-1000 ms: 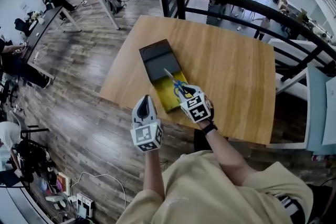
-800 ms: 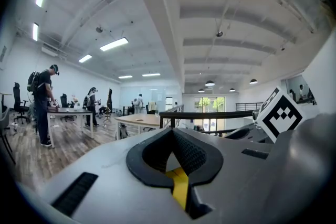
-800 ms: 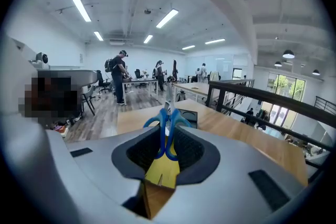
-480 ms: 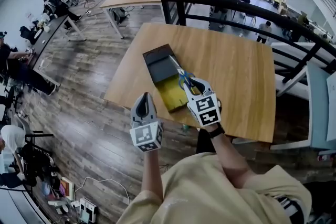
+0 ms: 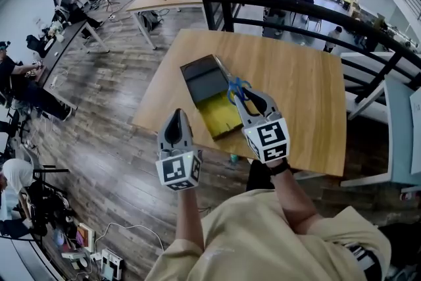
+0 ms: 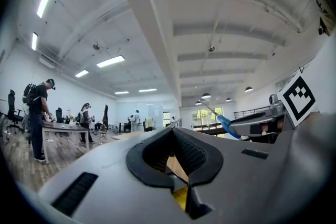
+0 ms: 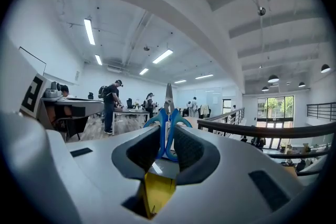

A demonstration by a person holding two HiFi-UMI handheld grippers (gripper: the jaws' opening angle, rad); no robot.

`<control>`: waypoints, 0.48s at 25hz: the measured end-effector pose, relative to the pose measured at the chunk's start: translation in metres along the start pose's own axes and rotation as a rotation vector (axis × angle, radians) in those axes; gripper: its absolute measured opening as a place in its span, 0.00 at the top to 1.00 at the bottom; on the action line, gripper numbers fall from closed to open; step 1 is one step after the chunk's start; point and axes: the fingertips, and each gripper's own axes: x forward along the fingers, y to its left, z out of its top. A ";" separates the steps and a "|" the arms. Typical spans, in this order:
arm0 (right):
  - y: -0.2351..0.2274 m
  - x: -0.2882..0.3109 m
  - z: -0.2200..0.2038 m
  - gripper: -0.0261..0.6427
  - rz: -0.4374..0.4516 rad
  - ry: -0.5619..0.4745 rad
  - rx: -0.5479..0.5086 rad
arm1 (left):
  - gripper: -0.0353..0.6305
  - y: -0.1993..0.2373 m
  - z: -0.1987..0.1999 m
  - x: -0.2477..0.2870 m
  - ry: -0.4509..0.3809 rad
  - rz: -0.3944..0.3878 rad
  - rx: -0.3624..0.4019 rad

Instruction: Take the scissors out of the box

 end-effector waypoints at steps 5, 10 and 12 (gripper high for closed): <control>-0.004 0.000 0.005 0.84 -0.007 -0.010 -0.003 | 0.93 -0.002 0.004 0.005 -0.011 -0.011 -0.006; -0.007 0.004 0.004 0.84 -0.004 -0.002 -0.008 | 0.93 -0.002 0.000 0.011 -0.002 -0.011 -0.016; -0.007 0.008 0.002 0.84 0.001 0.006 -0.010 | 0.93 -0.001 -0.004 0.014 0.007 -0.009 -0.024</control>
